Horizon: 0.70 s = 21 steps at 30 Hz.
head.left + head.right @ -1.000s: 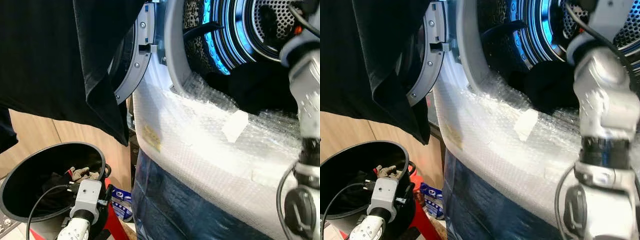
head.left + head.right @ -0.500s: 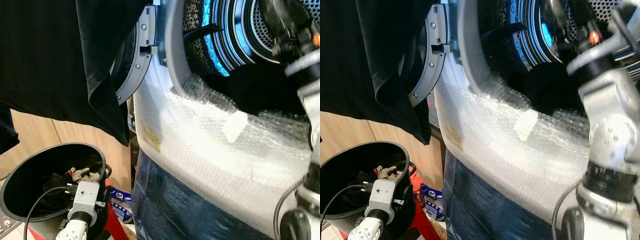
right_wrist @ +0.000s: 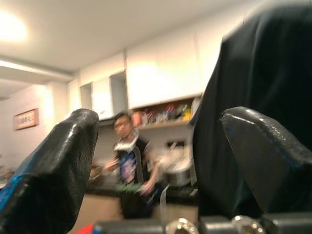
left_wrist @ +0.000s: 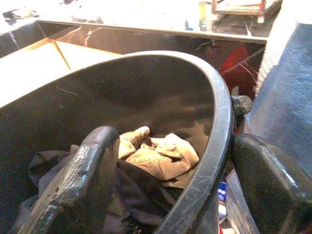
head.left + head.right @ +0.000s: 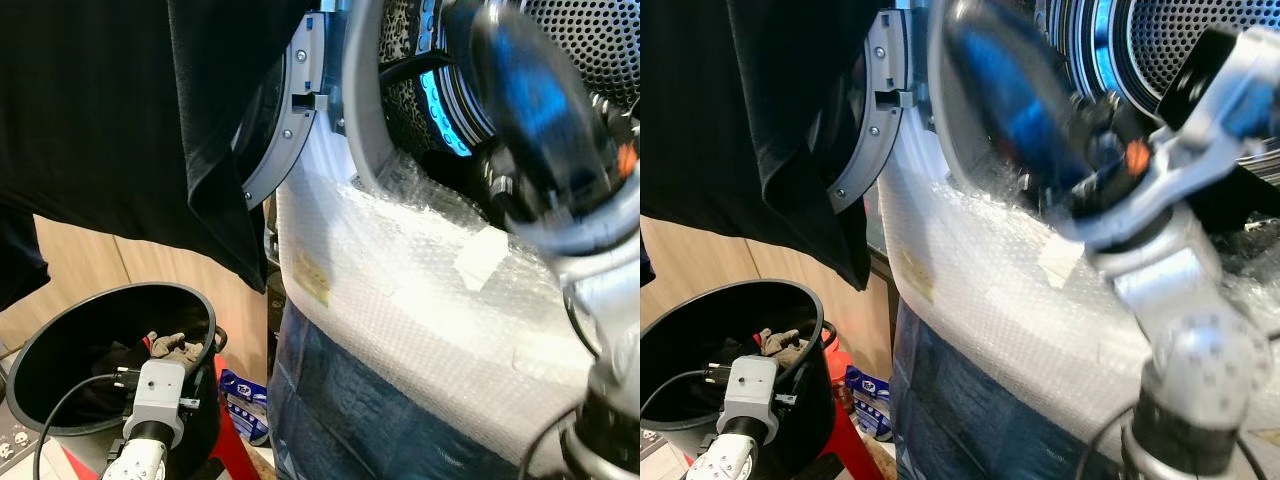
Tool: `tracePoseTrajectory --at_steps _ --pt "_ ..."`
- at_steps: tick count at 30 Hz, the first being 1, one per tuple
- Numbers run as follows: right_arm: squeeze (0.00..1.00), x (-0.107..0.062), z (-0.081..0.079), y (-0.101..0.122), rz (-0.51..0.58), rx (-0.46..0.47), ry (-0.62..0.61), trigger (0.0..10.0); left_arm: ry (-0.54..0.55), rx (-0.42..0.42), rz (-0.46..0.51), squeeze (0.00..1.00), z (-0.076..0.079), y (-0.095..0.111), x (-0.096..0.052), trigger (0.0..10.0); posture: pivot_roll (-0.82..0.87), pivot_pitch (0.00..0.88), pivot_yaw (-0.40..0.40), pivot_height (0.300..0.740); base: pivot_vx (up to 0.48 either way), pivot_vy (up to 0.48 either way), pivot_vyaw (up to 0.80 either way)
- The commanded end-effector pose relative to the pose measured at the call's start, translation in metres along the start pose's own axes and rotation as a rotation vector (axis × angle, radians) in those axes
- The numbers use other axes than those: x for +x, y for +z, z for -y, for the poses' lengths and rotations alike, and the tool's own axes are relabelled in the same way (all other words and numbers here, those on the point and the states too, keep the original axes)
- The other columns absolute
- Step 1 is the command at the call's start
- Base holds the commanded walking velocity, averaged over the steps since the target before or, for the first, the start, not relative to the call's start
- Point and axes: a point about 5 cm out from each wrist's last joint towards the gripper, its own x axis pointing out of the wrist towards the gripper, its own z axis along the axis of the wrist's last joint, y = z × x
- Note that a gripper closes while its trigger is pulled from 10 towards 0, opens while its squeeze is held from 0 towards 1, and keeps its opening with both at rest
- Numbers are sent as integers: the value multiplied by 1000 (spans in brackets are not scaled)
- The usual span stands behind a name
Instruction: Clothes washing
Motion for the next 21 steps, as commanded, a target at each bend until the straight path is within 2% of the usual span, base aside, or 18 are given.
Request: tracePoseTrajectory --at_steps 1,2,3,4,6,10,12,13,15,18,20,21 --pt "0 -7 -10 -21 -116 59 30 10000 86 -5 42 0 -13 8 3 10000 15 0 -74 740 0 0 0" --pt "0 -18 -10 -36 -177 101 4 10000 113 -9 54 0 -17 10 3 10000 20 0 -80 740 0 0 0" --pt "0 -18 -10 -36 -177 101 4 10000 113 -9 54 0 -17 10 3 10000 20 0 -80 740 0 0 0" --pt "0 -25 -10 -44 -212 128 -13 10000 129 -11 62 0 -19 11 3 10000 20 0 -80 740 0 0 0" --pt "0 -45 -2 -67 -292 200 -110 10000 159 -5 91 0 -23 16 3 10000 24 0 -87 740 0 0 0" --pt "0 -91 27 -111 -437 249 -393 10000 176 -8 173 0 -26 32 2 10000 44 0 -98 740 0 0 0" --pt "0 -91 27 -111 -437 249 -393 10000 176 -8 173 0 -26 32 2 10000 44 0 -98 740 0 0 0" --pt "0 -123 42 -137 -524 269 -563 10000 131 -19 198 0 -20 38 2 10000 47 0 -98 740 0 0 0" --pt "0 -153 48 -161 -646 264 -699 10000 78 -23 201 0 -12 39 3 10000 56 0 -98 740 0 0 0" --pt "0 -162 49 -167 -689 254 -731 10000 65 -22 200 0 -10 39 3 10000 56 0 -98 740 0 0 0" --pt "0 -211 50 -198 -851 256 -967 10000 32 -26 205 0 -7 43 0 10000 70 0 -101 740 0 0 0" --pt "0 -211 50 -198 -851 256 -967 10000 32 -26 205 0 -7 43 0 10000 70 0 -101 740 0 0 0"
